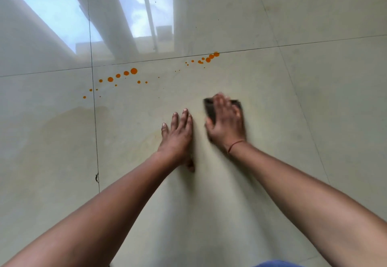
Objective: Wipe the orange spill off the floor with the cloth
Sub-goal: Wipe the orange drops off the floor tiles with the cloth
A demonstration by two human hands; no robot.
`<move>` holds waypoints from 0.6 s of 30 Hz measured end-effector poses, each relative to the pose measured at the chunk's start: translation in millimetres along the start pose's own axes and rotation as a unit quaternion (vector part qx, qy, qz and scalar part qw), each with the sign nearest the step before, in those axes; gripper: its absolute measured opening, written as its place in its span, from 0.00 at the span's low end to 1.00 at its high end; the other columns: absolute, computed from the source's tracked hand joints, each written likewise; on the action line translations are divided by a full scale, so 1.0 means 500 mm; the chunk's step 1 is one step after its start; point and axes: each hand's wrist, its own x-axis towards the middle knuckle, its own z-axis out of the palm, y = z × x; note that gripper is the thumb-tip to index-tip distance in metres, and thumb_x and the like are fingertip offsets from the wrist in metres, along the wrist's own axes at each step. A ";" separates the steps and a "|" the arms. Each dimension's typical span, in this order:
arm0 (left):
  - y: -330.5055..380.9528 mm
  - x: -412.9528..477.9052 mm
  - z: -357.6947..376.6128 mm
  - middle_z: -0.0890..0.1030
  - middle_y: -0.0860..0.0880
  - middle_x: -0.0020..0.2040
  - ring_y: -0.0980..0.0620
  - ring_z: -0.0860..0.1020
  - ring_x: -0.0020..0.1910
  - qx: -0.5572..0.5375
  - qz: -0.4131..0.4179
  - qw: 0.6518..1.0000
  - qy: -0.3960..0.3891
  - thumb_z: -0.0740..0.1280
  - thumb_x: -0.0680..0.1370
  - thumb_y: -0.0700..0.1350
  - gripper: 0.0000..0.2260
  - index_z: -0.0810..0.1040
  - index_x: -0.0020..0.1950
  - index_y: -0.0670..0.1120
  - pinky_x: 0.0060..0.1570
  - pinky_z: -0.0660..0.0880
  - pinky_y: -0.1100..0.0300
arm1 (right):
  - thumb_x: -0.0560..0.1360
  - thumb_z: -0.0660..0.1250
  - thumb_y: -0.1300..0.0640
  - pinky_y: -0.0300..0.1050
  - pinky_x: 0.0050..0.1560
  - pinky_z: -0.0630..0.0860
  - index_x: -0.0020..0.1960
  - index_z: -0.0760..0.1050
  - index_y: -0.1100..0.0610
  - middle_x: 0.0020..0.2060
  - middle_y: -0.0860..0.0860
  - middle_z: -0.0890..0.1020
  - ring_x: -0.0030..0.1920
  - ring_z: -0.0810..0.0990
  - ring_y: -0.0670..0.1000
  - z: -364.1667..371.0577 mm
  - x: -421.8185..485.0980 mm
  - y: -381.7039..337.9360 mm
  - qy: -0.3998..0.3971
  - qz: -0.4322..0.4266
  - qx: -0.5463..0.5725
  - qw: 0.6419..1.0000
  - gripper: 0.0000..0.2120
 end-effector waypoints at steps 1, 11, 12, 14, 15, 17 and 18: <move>-0.010 -0.002 0.000 0.32 0.44 0.77 0.42 0.34 0.76 -0.013 0.002 1.000 0.011 0.83 0.58 0.53 0.67 0.35 0.78 0.40 0.74 0.42 0.42 | 0.73 0.56 0.43 0.52 0.72 0.59 0.75 0.61 0.59 0.74 0.56 0.64 0.74 0.62 0.54 0.004 -0.033 -0.010 -0.026 -0.069 -0.014 0.997 0.35; -0.147 -0.048 -0.028 0.35 0.42 0.78 0.44 0.38 0.78 -0.043 -0.047 0.996 0.064 0.80 0.56 0.62 0.69 0.38 0.79 0.40 0.76 0.46 0.47 | 0.71 0.52 0.42 0.52 0.71 0.57 0.74 0.63 0.59 0.74 0.57 0.66 0.74 0.63 0.56 0.010 0.023 -0.064 -0.001 -0.022 0.010 1.000 0.36; -0.150 -0.052 -0.030 0.36 0.41 0.78 0.43 0.39 0.78 -0.054 -0.048 0.995 0.071 0.81 0.57 0.62 0.68 0.38 0.79 0.39 0.76 0.46 0.49 | 0.71 0.53 0.42 0.52 0.71 0.58 0.75 0.63 0.59 0.74 0.57 0.66 0.74 0.63 0.55 0.021 -0.002 -0.103 -0.017 -0.086 0.003 0.996 0.36; -0.158 -0.066 -0.033 0.37 0.41 0.78 0.43 0.39 0.78 -0.068 -0.055 0.993 0.082 0.80 0.58 0.60 0.66 0.39 0.79 0.39 0.76 0.46 0.50 | 0.72 0.55 0.42 0.51 0.70 0.60 0.75 0.62 0.58 0.74 0.55 0.65 0.74 0.63 0.54 0.022 -0.079 -0.107 -0.069 -0.224 -0.026 0.972 0.35; -0.164 -0.074 -0.033 0.37 0.41 0.78 0.43 0.40 0.78 -0.066 -0.059 0.992 0.085 0.80 0.59 0.61 0.66 0.40 0.79 0.39 0.76 0.47 0.50 | 0.72 0.57 0.43 0.51 0.70 0.61 0.75 0.63 0.58 0.74 0.55 0.66 0.74 0.64 0.54 0.014 -0.106 -0.076 -0.088 -0.270 -0.036 0.958 0.35; -0.183 -0.092 -0.025 0.36 0.42 0.78 0.44 0.39 0.78 -0.060 -0.072 0.991 0.093 0.80 0.58 0.61 0.66 0.39 0.79 0.40 0.76 0.47 0.49 | 0.71 0.58 0.43 0.51 0.69 0.61 0.74 0.64 0.59 0.73 0.57 0.68 0.72 0.67 0.56 0.006 -0.100 -0.013 -0.067 -0.271 -0.036 0.960 0.35; -0.198 -0.102 -0.019 0.36 0.43 0.78 0.44 0.39 0.78 -0.067 -0.080 0.990 0.096 0.80 0.58 0.61 0.66 0.39 0.79 0.40 0.76 0.47 0.50 | 0.71 0.57 0.43 0.51 0.69 0.60 0.74 0.65 0.60 0.72 0.58 0.68 0.71 0.68 0.57 0.004 -0.073 -0.003 -0.053 -0.217 -0.029 0.974 0.35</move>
